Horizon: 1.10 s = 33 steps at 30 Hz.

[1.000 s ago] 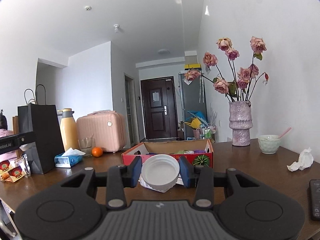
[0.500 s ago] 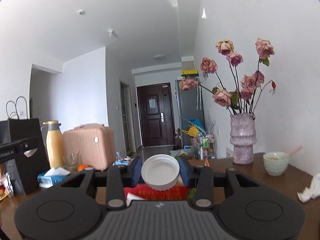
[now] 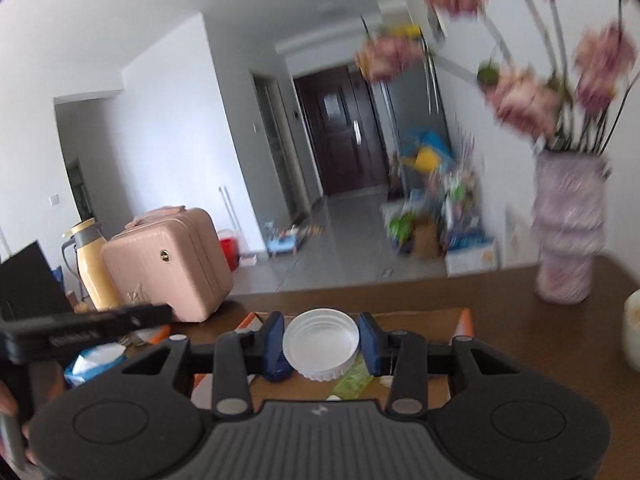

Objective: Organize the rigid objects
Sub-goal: 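Lower the tin and lid into the red box and open both grippers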

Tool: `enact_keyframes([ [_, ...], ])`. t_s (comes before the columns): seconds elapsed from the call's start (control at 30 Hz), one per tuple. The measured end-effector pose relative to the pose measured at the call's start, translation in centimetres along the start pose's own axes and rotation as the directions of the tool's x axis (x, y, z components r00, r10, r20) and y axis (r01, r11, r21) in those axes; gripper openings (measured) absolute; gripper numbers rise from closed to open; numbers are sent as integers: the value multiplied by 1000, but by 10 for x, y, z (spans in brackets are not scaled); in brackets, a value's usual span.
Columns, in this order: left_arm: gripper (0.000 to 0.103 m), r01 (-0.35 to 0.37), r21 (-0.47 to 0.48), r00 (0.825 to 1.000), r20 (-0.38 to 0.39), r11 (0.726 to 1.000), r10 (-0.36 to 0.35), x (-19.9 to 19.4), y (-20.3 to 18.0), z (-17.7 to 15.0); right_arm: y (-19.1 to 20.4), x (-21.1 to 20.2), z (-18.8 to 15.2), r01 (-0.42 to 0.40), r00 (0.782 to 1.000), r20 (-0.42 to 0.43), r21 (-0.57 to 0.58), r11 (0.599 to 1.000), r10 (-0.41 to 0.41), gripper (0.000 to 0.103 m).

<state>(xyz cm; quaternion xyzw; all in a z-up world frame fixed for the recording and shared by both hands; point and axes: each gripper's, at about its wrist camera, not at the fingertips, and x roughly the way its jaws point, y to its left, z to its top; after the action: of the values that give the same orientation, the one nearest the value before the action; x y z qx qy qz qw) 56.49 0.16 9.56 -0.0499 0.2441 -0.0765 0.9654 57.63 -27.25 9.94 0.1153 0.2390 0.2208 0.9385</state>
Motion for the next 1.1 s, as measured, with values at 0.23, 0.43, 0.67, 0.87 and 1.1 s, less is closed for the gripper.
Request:
enact_keyframes([
  [0.23, 40, -20, 15, 941, -338, 1000, 24, 111, 33, -22, -19, 161, 4, 57, 952, -304, 68, 996, -34, 39],
  [0.43, 50, -43, 77, 906, -416, 996, 72, 152, 42, -39, -15, 231, -22, 82, 913, -406, 101, 991, -34, 46],
  [0.67, 63, -56, 58, 907, -415, 997, 75, 142, 37, -30, -14, 222, -21, 91, 911, -410, 87, 992, -48, 62],
  [0.87, 84, -115, -1, 914, -392, 993, 105, 95, 35, 1, -16, 160, 12, 158, 921, -364, 27, 987, -138, 70],
  [1.1, 97, -127, 5, 962, -241, 992, 125, -7, 10, 54, -8, 52, 50, 202, 940, -277, -8, 979, -196, 77],
])
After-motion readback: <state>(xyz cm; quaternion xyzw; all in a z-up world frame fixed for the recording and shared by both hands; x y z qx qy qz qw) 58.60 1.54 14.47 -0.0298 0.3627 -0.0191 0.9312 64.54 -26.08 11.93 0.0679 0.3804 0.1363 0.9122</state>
